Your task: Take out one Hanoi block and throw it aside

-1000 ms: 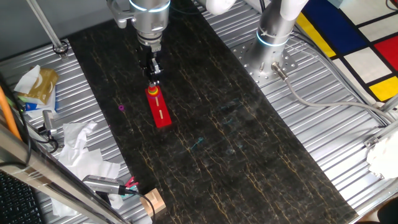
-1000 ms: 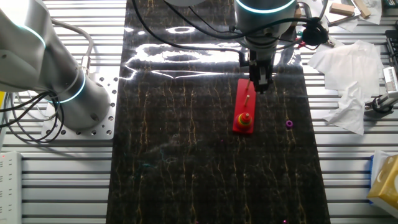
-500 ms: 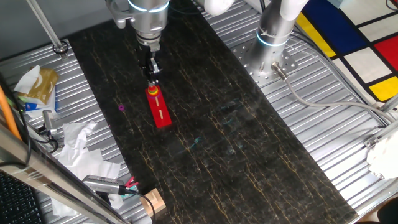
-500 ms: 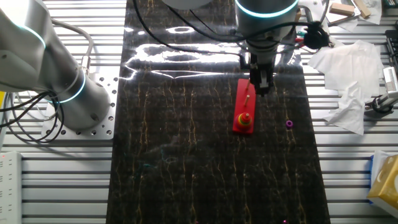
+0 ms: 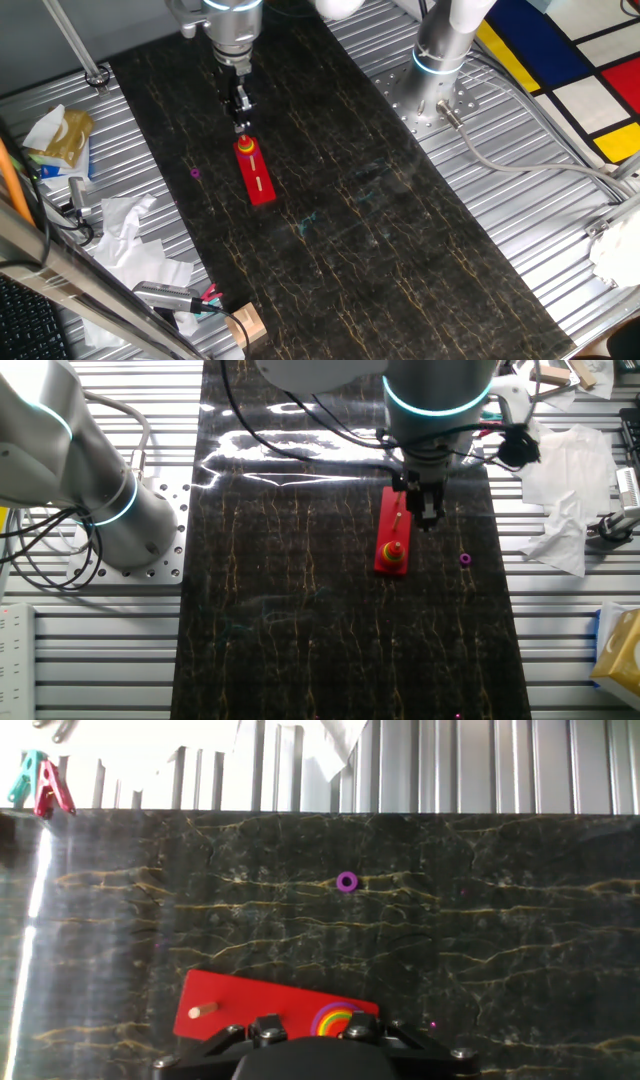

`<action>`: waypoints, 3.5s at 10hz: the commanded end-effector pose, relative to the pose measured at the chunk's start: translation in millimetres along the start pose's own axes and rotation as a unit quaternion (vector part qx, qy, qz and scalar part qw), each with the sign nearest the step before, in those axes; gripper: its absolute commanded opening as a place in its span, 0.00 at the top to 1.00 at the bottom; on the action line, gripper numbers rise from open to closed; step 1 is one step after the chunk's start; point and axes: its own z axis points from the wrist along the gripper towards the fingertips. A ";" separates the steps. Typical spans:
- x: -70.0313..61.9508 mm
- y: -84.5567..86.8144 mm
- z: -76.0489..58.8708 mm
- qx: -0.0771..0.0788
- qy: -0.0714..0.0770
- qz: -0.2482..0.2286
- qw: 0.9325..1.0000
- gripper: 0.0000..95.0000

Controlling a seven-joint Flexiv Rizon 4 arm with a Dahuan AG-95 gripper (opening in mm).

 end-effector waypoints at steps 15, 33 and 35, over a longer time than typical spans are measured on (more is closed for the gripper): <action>-3.8 -23.5 28.6 -0.009 0.031 -0.006 0.999 0.60; 2.5 -27.4 67.7 -0.010 0.042 -0.036 0.998 0.60; 2.9 -27.7 71.3 -0.008 0.044 -0.036 0.998 0.80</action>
